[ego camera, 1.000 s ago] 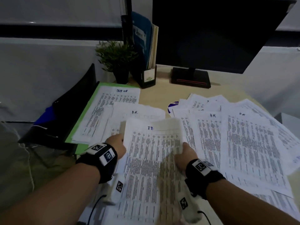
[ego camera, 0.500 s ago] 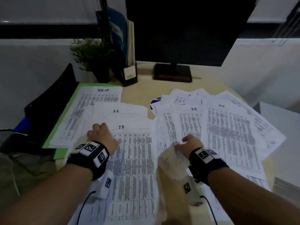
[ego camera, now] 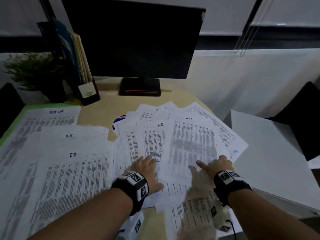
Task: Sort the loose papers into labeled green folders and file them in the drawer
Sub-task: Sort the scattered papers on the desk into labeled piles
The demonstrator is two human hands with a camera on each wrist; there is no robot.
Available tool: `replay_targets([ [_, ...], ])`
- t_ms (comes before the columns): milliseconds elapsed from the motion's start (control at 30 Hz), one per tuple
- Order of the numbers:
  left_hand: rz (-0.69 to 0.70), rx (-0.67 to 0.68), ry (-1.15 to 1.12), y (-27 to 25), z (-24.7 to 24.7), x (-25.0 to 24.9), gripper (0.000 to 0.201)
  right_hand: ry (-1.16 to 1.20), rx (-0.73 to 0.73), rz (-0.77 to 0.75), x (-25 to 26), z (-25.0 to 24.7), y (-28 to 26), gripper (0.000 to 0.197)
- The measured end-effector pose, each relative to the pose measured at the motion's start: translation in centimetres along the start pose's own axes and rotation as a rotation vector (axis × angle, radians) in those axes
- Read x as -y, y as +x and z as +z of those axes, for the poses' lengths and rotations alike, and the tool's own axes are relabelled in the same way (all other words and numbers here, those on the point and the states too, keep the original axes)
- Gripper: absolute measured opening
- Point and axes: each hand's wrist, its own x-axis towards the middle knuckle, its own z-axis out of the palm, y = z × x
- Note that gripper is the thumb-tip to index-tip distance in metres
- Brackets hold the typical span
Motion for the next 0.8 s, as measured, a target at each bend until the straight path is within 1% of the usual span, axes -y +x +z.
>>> replay_targets([
  [67, 0.064, 0.028, 0.075, 0.7, 0.2, -0.7, 0.095, -0.056, 0.043, -0.029, 0.6, 0.3, 0.2, 0.109],
  [133, 0.087, 0.052, 0.112, 1.4, 0.3, -1.2, 0.094, -0.029, 0.080, -0.043, 1.1, 0.3, 0.3, 0.109],
  [233, 0.068, 0.059, 0.134, 1.9, 0.1, -1.6, 0.092, 0.038, 0.145, -0.065, 1.2, -0.4, 1.0, 0.097],
  [300, 0.072, 0.011, 0.098, 1.9, -0.2, -1.6, 0.088, 0.010, 0.169, -0.113, 1.4, -0.7, 1.2, 0.081],
  [333, 0.053, -0.036, 0.048, 2.0, -0.3, -1.7, 0.085, -0.026, 0.175, -0.136, 1.6, -0.9, 1.2, 0.076],
  [367, 0.002, -0.102, -0.014, 2.1, -0.5, -1.8, 0.082, -0.068, 0.183, -0.149, 1.6, -0.8, 1.2, 0.077],
  [400, -0.092, -0.171, -0.071, 2.2, -0.8, -1.8, 0.079, -0.097, 0.190, -0.153, 1.6, -0.8, 1.2, 0.080],
  [433, -0.216, -0.218, -0.122, 2.3, -1.3, -1.8, 0.078, -0.112, 0.189, -0.159, 1.7, -0.7, 1.1, 0.078],
  [467, -0.342, -0.223, -0.167, 2.5, -1.9, -1.6, 0.077, -0.118, 0.188, -0.175, 1.7, -0.6, 1.2, 0.070],
  [533, -0.513, -0.163, -0.282, 3.0, -2.6, -1.0, 0.077, -0.142, 0.167, -0.239, 1.7, -0.8, 1.0, 0.039],
  [567, -0.556, -0.126, -0.340, 3.2, -2.9, -0.6, 0.077, -0.169, 0.149, -0.279, 1.7, -0.8, 1.0, 0.026],
  [600, -0.582, -0.110, -0.388, 3.6, -2.9, -0.2, 0.078, -0.194, 0.128, -0.318, 1.7, -0.8, 1.0, 0.019],
  [667, -0.605, -0.116, -0.482, 4.1, -3.0, 0.6, 0.082, -0.227, 0.113, -0.389, 1.8, -0.8, 0.6, 0.017],
  [733, -0.604, -0.124, -0.595, 4.3, -2.9, 1.1, 0.082, -0.245, 0.146, -0.426, 2.1, -0.4, 0.1, 0.018],
  [767, -0.599, -0.107, -0.626, 4.3, -2.8, 1.3, 0.076, -0.251, 0.172, -0.424, 2.3, -0.3, -0.2, 0.019],
  [800, -0.581, -0.093, -0.645, 4.3, -2.6, 1.5, 0.066, -0.250, 0.192, -0.425, 2.4, -0.1, -0.4, 0.020],
])
